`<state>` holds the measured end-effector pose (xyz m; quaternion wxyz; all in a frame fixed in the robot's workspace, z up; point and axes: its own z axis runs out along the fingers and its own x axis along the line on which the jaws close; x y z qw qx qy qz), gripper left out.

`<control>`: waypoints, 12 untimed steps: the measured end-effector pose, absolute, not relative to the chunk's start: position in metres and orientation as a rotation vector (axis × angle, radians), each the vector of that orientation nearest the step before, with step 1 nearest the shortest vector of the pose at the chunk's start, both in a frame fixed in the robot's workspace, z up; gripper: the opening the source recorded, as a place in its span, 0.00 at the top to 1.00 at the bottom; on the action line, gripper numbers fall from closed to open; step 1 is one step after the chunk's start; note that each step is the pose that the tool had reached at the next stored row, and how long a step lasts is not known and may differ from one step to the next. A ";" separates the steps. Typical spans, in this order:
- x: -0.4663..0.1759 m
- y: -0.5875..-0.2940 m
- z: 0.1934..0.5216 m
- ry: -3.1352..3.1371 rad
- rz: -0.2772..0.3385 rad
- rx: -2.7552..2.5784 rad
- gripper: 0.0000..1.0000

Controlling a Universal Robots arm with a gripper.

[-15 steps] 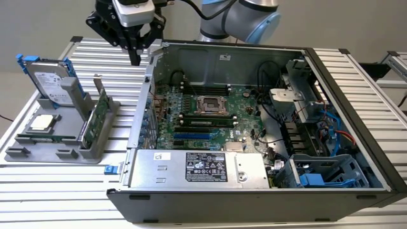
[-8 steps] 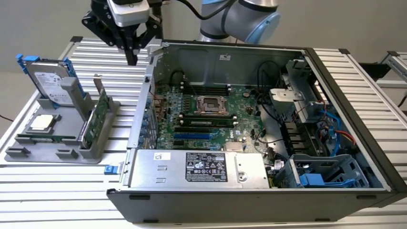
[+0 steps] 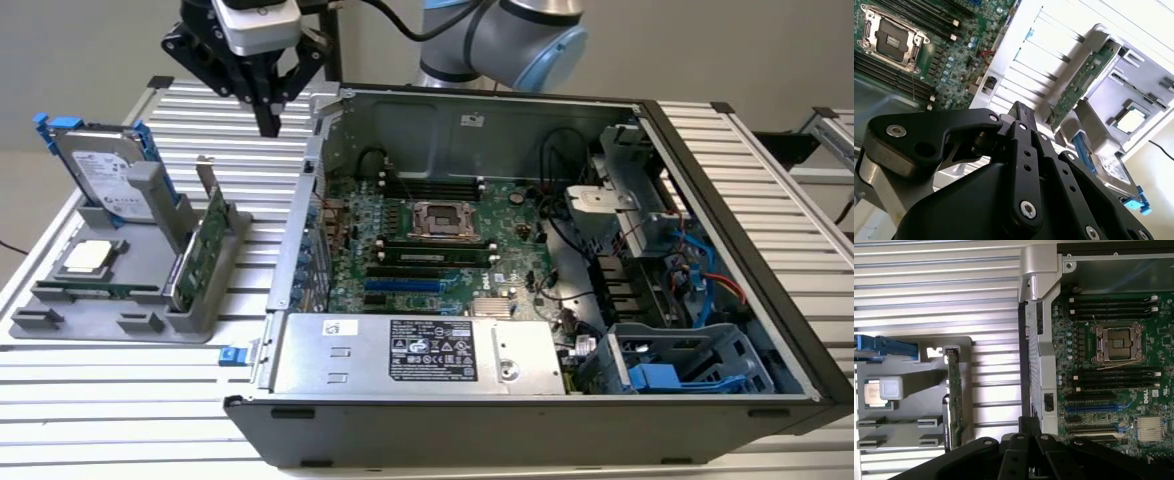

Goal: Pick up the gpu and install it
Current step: 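Reach for the gpu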

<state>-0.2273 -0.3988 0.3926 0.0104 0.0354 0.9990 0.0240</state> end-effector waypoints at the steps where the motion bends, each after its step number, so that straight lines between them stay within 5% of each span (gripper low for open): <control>1: -0.228 -0.399 0.393 3.118 0.075 0.110 1.00; 12: -0.238 -0.399 0.393 3.118 0.075 0.110 1.00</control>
